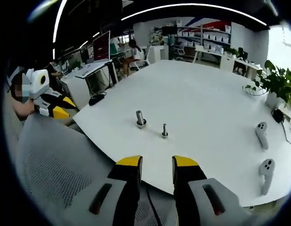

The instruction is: Place the washer onto the threaded stud by aligning its center hole with the stud, sliding it down to the base, and recovering from edge contact or off-axis alignment until the washer reaches the visible bottom stop.

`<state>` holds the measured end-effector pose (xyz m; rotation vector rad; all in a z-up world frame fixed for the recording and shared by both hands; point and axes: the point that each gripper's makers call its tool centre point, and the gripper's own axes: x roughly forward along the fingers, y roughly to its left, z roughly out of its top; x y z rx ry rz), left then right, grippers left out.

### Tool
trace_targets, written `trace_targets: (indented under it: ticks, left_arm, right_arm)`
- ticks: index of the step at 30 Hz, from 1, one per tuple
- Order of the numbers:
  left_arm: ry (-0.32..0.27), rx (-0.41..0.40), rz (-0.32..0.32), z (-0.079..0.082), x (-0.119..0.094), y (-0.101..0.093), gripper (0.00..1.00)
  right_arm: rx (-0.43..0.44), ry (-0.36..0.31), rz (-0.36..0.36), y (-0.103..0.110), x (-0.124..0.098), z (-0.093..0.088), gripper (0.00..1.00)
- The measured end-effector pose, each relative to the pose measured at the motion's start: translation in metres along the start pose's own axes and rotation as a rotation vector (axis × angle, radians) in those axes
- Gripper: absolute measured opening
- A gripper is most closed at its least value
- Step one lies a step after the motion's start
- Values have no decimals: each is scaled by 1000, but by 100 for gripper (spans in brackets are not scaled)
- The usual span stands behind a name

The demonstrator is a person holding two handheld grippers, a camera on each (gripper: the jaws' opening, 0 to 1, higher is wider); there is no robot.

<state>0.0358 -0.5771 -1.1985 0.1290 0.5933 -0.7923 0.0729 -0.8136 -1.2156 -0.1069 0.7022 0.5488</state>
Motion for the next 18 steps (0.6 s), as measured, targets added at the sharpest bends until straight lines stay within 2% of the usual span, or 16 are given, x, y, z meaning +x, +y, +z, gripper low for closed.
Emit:
trace_targets:
  ticks: [7,18]
  left_arm:
    - [-14,-8,20,2,-1,4,20]
    - [-50,-21,46,8,-4,9,21]
  right_arm:
    - [15,21,10,1,2,-5,28]
    - [18,18,-9,-2,1,-7,28]
